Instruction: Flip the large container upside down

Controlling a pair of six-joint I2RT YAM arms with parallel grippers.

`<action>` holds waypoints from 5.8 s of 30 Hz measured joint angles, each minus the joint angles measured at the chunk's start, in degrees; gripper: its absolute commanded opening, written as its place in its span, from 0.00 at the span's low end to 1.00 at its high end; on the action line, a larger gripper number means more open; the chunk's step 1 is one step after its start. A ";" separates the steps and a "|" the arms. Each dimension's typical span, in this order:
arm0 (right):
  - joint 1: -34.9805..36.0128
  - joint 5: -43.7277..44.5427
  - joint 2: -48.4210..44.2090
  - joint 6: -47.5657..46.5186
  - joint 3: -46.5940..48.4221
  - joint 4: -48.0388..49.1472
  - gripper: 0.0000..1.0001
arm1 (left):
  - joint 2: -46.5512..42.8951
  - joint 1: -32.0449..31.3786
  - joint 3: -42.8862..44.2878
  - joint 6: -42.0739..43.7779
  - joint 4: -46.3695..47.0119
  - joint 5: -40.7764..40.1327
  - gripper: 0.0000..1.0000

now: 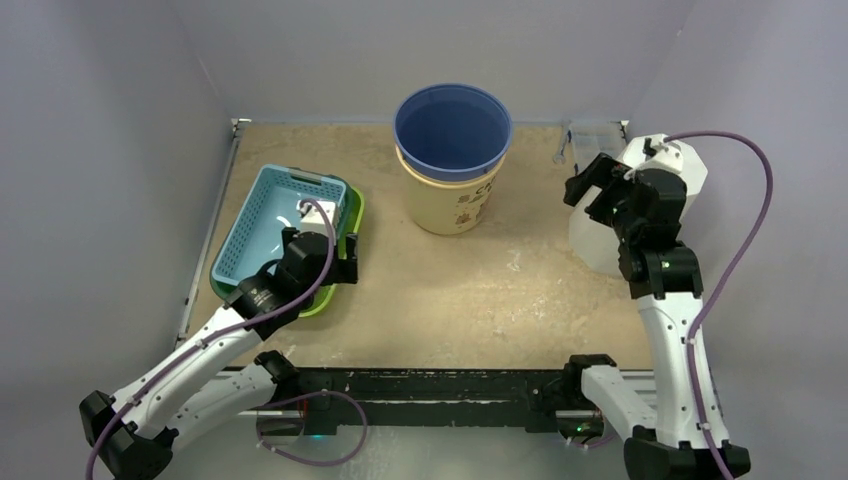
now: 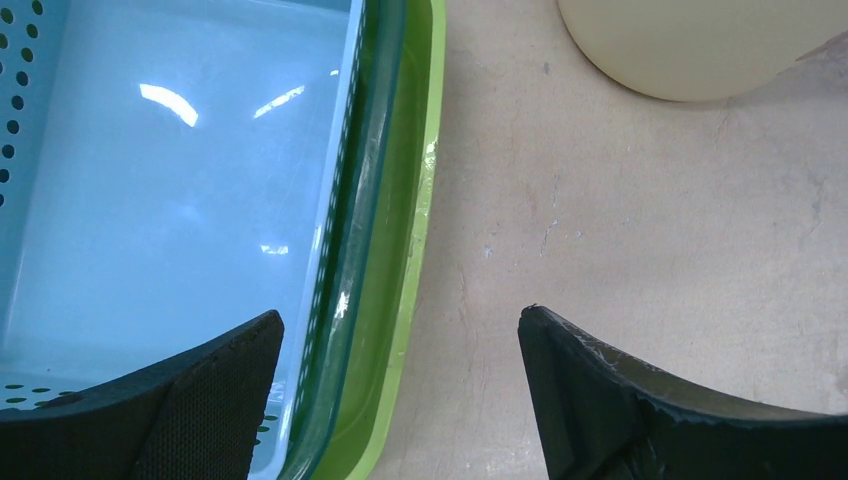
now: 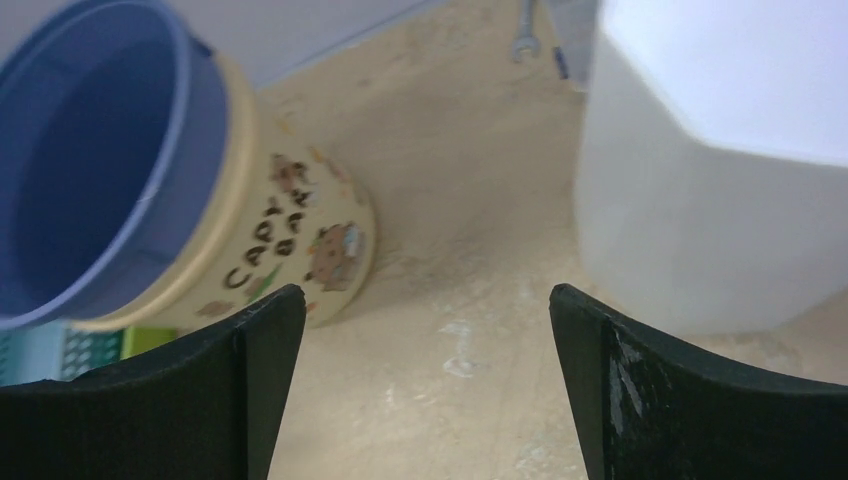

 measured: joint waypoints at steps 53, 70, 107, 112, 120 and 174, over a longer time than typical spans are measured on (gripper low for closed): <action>19.58 -8.50 35.19 0.26 25.09 1.22 0.00 | 3.58 0.00 0.85 -0.09 -0.85 -2.34 0.85; 19.58 -16.15 27.93 -0.28 22.10 -8.68 0.30 | -7.63 0.00 0.94 -4.17 -3.45 -12.81 0.86; -14.40 14.84 11.39 6.32 8.33 -1.62 0.99 | -5.81 0.00 0.96 -4.44 -3.50 -12.63 0.86; -16.22 10.86 11.56 6.14 8.33 1.99 0.99 | -5.77 0.00 0.96 -4.42 -3.48 -12.61 0.86; -16.55 8.39 12.85 4.07 6.84 6.54 0.99 | -5.16 0.00 0.96 -4.42 -3.48 -12.55 0.86; 15.87 -25.03 21.38 -1.95 14.86 -5.42 0.58 | -4.50 0.11 1.16 -4.20 -3.45 -11.32 0.86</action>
